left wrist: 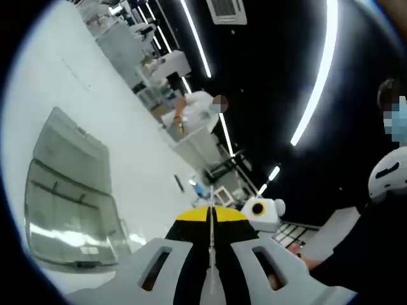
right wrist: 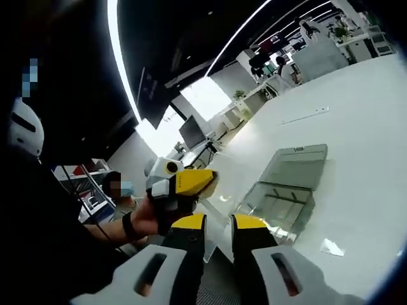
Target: Insert the divider into the dual guide fixture by aligning both edges with the guide slots and pushing it downward to the bottom, including one-sided entry, uneven engagement, binding, and posture correction.
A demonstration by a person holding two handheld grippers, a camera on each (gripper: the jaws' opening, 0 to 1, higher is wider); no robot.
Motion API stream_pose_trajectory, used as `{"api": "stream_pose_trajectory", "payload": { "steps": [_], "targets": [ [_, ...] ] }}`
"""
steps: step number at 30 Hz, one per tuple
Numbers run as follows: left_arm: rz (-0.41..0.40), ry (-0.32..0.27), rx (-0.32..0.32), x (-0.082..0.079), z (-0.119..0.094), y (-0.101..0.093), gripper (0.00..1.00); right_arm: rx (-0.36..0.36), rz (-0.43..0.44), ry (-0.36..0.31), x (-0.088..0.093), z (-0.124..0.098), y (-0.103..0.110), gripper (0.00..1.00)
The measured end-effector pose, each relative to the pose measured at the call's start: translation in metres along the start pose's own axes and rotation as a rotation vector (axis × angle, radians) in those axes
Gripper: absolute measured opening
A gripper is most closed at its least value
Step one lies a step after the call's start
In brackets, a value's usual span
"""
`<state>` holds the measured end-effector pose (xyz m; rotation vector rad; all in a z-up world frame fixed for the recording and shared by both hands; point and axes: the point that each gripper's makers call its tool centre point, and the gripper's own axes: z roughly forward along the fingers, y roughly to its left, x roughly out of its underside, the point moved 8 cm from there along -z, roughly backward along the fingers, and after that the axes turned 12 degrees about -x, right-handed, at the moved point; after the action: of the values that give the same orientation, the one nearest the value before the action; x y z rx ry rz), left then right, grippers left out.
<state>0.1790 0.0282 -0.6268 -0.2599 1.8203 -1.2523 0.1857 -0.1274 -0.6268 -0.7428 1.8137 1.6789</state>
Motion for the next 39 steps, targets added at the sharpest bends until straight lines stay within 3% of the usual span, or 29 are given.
{"api": "stream_pose_trajectory", "payload": {
  "steps": [14, 17, 23, 32, 36, 39],
  "targets": [
    [-0.056, -0.033, 0.050, -0.0024, 0.0008, -0.0024, 0.00, -0.076, 0.101, -0.068, 0.0001, 0.0002, 0.0026, 0.08],
    [-0.062, -0.038, 0.057, -0.0024, -0.0002, -0.0014, 0.00, -0.044, 0.072, -0.073, -0.0011, 0.0008, 0.0001, 0.06],
    [-0.080, -0.044, 0.050, -0.0009, -0.0007, 0.0019, 0.00, -0.063, 0.098, -0.078, 0.0009, 0.0024, 0.0013, 0.05],
    [-0.154, -0.084, 0.083, -0.0026, -0.0013, 0.0038, 0.00, -0.161, 0.200, -0.175, -0.0029, 0.0012, 0.0055, 0.01],
    [-0.184, -0.109, 0.108, -0.0037, -0.0029, 0.0033, 0.00, -0.192, 0.275, -0.253, -0.0064, -0.0002, 0.0053, 0.01],
    [-0.180, -0.103, 0.099, -0.0028, -0.0029, 0.0031, 0.00, -0.168, 0.256, -0.217, -0.0041, 0.0009, 0.0046, 0.01]
  ]
}}
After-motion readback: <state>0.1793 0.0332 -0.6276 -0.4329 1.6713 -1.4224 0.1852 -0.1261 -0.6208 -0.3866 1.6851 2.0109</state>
